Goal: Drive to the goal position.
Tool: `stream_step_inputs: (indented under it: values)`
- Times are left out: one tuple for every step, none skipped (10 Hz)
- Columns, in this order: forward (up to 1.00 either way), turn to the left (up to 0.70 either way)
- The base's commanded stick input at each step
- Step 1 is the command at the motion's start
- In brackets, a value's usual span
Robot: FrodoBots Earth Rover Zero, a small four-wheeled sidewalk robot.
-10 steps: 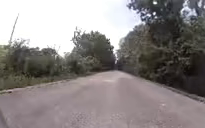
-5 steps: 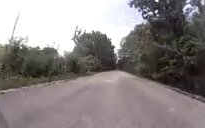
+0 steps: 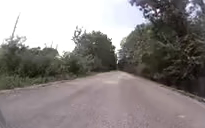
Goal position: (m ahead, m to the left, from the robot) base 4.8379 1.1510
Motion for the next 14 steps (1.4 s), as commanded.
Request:
stream_step_inputs:
  values:
    - [0.50, -0.39]
    - [0.50, -0.34]
    - [0.50, -0.28]
    - [0.50, -0.23]
    - [0.50, -0.18]
    - [0.50, -0.12]
    - [0.50, -0.07]
    - [0.50, -0.01]
    - [0.50, 0.00]
    - [0.50, 0.00]
    - [0.50, 0.00]
    - [0.50, 0.00]
    - [0.50, 0.00]
    - [0.50, 0.00]
